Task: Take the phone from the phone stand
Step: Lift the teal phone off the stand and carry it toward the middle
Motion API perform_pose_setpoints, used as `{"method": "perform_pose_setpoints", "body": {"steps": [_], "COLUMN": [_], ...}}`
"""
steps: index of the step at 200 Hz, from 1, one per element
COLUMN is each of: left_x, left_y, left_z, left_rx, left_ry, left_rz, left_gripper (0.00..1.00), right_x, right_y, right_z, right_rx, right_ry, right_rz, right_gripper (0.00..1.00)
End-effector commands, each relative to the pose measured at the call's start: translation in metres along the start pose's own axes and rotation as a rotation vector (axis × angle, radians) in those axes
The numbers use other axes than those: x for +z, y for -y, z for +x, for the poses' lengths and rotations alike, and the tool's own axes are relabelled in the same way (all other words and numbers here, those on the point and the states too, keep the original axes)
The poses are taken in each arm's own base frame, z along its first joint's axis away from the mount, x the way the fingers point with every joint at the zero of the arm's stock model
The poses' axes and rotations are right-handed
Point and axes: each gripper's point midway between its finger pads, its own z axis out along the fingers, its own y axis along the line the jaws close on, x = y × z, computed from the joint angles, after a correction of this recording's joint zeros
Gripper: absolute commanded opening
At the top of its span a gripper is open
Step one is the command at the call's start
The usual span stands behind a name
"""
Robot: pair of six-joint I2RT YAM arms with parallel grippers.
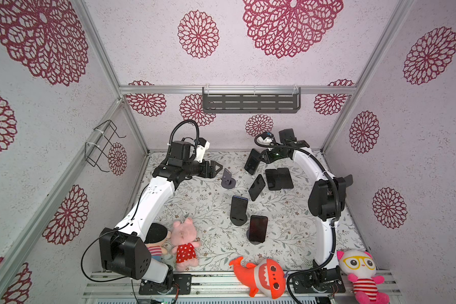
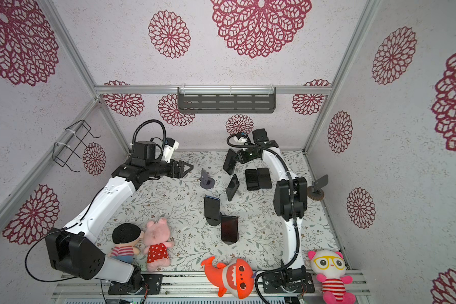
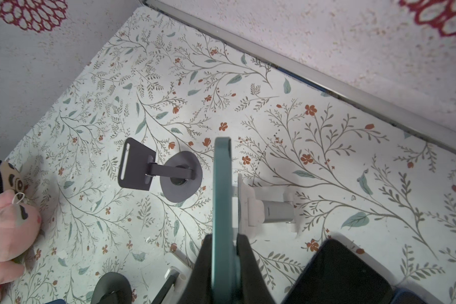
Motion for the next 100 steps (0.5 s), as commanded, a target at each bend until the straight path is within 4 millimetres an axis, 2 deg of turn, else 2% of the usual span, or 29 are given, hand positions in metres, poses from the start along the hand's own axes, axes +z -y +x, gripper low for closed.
{"method": "perform_pose_setpoints", "body": {"steps": [1, 30, 48, 68, 100], "left_x": [-0.004, -0.011, -0.014, -0.015, -0.017], "left_y": [0.010, 0.017, 0.023, 0.031, 0.043], "left_z": [-0.010, -0.034, -0.045, -0.050, -0.048], "left_rx": [0.067, 0.110, 0.129, 0.159, 0.201], "left_ry": [-0.005, 0.044, 0.072, 0.089, 0.091], "left_rz": [0.062, 0.133, 0.190, 0.254, 0.345], "left_gripper": [0.77, 0.73, 0.70, 0.65, 0.62], "right_x": [-0.069, -0.088, -0.096, -0.105, -0.113], "right_y": [-0.049, -0.068, -0.087, -0.117, -0.160], "right_z": [-0.069, -0.082, -0.083, -0.080, -0.068], "right_rx": [-0.082, -0.080, -0.094, -0.130, -0.167], "right_ry": [0.192, 0.221, 0.227, 0.221, 0.183], "right_rz": [-0.066, -0.104, -0.150, -0.215, -0.336], "right_gripper": [0.00, 0.00, 0.00, 0.00, 0.00]}}
